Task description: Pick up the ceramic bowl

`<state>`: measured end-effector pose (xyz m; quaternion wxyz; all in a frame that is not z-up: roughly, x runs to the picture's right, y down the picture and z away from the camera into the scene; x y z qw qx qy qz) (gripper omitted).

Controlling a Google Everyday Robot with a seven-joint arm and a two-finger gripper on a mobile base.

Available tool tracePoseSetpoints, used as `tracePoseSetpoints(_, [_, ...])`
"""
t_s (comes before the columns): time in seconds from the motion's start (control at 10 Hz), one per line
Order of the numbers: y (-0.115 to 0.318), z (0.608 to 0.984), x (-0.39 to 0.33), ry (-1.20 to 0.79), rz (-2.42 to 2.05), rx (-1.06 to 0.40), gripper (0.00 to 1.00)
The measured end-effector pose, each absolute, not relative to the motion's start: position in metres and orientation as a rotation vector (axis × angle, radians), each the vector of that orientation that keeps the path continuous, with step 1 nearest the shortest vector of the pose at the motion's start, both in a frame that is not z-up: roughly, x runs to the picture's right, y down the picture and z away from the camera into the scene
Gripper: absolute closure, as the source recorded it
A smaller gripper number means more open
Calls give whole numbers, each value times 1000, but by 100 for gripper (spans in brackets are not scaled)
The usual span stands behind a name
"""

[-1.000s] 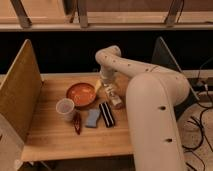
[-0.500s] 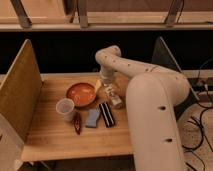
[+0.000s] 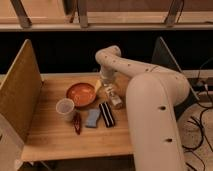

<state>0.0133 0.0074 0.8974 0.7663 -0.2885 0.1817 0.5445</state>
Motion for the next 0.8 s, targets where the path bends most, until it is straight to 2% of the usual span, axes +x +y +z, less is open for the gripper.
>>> tracePoseSetpoints(0.4, [3, 898, 13, 385, 1164, -606, 20])
tracePoseSetpoints(0.8, [-35, 903, -26, 206, 970, -467, 20])
